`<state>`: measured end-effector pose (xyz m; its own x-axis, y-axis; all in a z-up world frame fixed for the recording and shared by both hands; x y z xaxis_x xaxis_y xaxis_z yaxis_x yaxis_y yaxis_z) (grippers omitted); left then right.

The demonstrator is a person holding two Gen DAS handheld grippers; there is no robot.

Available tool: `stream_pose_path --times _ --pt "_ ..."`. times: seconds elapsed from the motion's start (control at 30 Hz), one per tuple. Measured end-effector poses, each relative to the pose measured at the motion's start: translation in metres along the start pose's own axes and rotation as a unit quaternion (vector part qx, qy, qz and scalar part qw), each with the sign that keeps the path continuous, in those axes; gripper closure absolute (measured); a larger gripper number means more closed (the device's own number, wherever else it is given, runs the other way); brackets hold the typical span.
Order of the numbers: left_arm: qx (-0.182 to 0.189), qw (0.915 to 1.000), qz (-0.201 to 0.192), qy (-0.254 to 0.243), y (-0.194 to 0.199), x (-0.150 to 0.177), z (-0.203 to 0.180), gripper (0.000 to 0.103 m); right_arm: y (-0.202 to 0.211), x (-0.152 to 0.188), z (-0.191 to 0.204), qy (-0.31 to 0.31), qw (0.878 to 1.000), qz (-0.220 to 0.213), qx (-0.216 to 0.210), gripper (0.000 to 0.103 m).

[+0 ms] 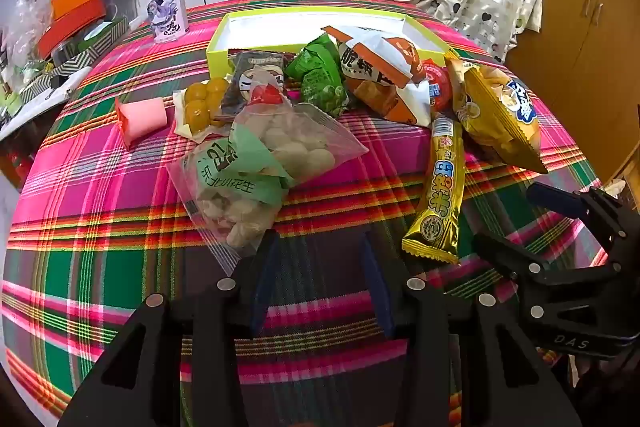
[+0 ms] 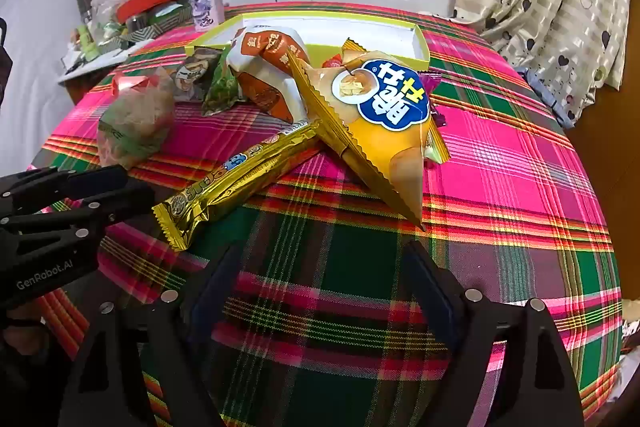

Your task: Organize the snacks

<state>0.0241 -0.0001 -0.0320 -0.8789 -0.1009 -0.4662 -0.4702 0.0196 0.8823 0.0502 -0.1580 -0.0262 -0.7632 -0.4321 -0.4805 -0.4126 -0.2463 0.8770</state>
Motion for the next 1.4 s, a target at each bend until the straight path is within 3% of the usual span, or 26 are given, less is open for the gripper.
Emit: stream_pose_path --times 1.4 --pt "-0.018 0.9998 0.010 -0.008 -0.0012 0.0014 0.0001 0.060 0.0001 0.0006 -0.0003 0.001 1.000 0.001 -0.001 0.018"
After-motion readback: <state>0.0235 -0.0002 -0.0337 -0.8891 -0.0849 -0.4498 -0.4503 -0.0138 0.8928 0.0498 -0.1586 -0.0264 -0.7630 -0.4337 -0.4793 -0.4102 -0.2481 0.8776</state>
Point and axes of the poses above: each gripper's, at about its wrist camera, not at the fingertips, and y roughly against the way its jaws point, z to its left, x to its underside, the point moved 4 cm from there along -y, roughly the way its jaws point, and after that the axes turned 9 degrees about z, right-handed, at the moved point
